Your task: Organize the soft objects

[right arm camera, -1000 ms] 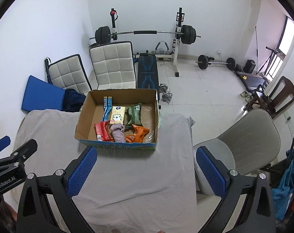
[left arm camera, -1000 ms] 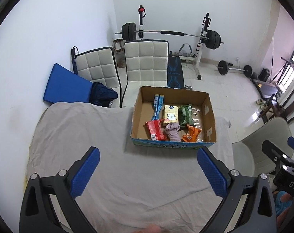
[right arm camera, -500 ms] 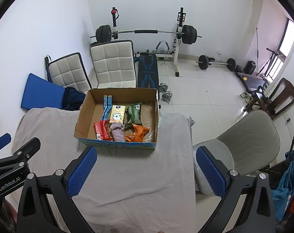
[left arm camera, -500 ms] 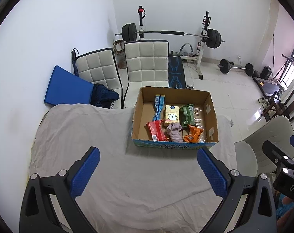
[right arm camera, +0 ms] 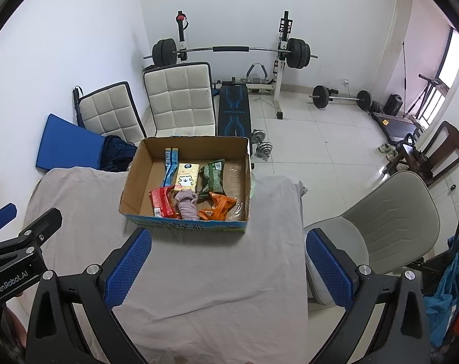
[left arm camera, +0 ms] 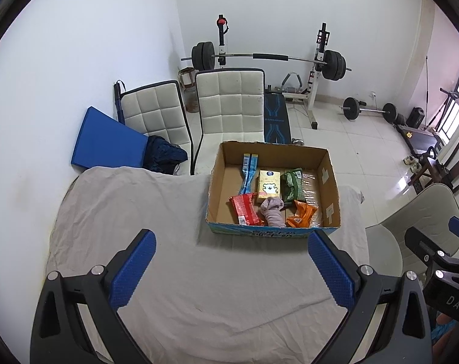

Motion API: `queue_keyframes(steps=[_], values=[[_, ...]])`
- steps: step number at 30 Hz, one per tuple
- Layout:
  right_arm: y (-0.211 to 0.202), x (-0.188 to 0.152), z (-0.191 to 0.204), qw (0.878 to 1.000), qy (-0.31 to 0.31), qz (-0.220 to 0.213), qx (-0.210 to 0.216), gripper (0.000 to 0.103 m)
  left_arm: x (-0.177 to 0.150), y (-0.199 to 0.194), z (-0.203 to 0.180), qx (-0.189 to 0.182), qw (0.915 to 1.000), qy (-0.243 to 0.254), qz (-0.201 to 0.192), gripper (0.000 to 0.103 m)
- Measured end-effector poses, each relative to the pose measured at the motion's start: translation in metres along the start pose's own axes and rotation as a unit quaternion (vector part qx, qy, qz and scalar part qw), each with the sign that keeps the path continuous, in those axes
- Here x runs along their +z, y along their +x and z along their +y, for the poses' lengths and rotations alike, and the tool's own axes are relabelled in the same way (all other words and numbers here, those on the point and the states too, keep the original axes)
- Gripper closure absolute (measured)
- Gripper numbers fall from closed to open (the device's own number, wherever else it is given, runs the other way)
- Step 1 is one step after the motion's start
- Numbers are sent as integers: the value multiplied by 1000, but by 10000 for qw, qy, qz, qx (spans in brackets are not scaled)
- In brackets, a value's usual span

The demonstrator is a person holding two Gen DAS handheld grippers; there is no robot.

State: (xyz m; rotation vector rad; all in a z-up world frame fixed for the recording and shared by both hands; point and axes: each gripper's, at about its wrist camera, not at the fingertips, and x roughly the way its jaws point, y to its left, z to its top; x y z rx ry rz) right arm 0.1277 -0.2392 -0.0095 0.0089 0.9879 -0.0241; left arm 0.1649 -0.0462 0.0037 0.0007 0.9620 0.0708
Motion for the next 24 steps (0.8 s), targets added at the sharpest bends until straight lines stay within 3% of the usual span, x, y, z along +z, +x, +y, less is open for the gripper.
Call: queue_keyframes(steps=[24], values=[[-7, -1, -5, 10000, 27, -50, -16, 0, 2, -9, -5, -47, 10000, 76, 15, 0]])
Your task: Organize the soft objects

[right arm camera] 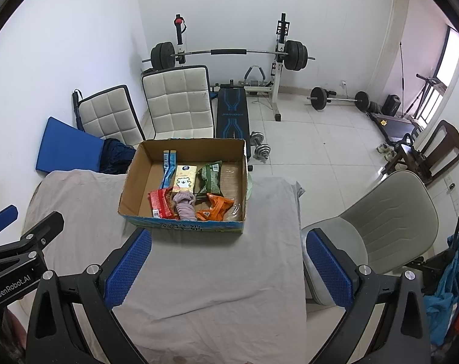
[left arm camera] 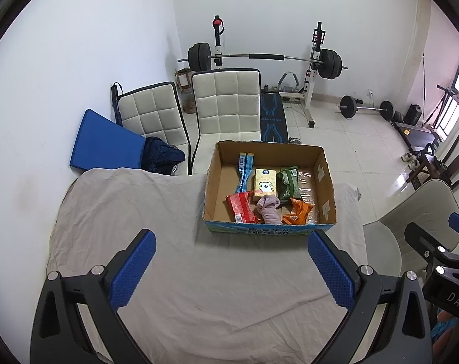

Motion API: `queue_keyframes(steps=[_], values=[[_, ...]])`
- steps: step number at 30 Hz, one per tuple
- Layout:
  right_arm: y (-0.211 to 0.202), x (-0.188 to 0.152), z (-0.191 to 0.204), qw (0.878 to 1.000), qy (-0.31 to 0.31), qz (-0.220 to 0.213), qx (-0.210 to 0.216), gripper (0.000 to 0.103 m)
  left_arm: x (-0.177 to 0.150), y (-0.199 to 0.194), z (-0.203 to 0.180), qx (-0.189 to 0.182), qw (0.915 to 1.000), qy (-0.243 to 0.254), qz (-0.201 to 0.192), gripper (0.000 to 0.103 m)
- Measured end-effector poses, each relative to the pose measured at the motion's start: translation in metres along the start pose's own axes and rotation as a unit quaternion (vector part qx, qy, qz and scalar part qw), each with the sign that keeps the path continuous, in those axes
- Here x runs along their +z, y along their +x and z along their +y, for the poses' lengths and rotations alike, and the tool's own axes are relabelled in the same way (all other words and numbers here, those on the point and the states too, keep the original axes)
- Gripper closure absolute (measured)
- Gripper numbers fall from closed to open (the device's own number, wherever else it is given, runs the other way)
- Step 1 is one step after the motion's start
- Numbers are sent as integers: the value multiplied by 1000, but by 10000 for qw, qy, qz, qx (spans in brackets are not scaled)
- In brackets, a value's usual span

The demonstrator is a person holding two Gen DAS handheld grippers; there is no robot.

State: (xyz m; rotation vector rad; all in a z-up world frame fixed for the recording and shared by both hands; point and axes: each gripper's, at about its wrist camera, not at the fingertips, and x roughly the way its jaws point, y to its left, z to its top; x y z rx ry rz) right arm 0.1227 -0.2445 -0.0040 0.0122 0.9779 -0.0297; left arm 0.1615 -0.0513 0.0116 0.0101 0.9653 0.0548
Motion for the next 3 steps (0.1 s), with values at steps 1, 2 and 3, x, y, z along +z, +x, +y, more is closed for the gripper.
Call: queue_keyframes(steps=[1, 2, 3], values=[[-1, 0, 0, 10000, 11, 0, -1, 0, 0, 0, -1, -12, 10000, 5, -2, 0], [-2, 0, 0, 10000, 1, -6, -17, 0, -1, 1, -2, -19, 10000, 13, -9, 0], [-2, 0, -1, 10000, -10, -6, -21, 0, -1, 1, -2, -12, 10000, 18, -12, 0]])
